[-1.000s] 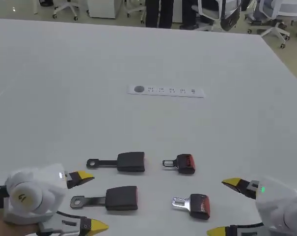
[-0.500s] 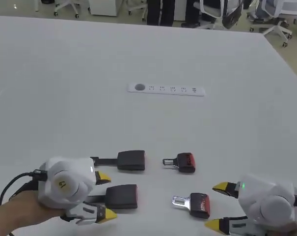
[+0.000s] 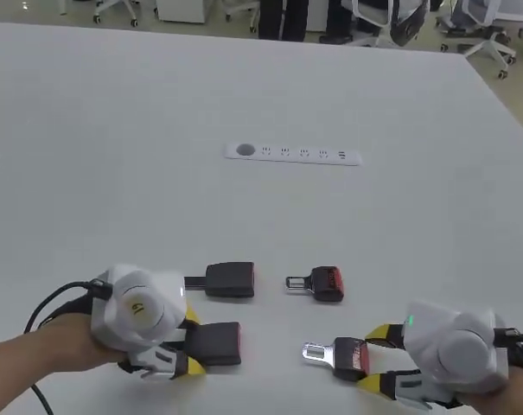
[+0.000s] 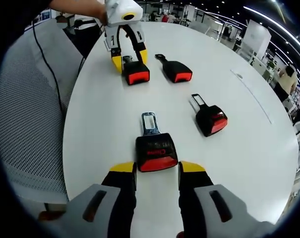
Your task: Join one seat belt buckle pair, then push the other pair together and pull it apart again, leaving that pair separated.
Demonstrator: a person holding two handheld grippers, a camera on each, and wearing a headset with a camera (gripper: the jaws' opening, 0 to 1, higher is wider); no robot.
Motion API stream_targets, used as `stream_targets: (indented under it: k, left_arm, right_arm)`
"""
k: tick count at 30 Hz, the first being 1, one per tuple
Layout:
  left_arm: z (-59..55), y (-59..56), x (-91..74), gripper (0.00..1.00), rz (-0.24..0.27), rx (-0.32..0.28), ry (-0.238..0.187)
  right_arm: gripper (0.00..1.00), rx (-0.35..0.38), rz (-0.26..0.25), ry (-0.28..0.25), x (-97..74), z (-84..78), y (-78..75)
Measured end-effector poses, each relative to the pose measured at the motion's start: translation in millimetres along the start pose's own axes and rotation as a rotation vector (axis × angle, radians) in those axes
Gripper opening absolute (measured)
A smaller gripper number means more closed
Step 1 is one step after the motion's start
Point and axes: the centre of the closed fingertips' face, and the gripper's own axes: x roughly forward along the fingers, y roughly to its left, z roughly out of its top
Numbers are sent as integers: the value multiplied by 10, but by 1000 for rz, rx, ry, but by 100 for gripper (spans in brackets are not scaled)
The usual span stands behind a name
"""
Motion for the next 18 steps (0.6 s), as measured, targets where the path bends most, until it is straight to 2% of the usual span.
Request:
stream_targets:
  k: [9, 18]
  left_arm:
    - [-21, 6, 19, 34, -38, 23, 7]
    - [-15, -6, 18, 33, -54, 46, 11]
  right_arm:
    - [32, -27, 20, 0, 33, 24, 15]
    - [31, -28, 29, -3, 37, 29, 26]
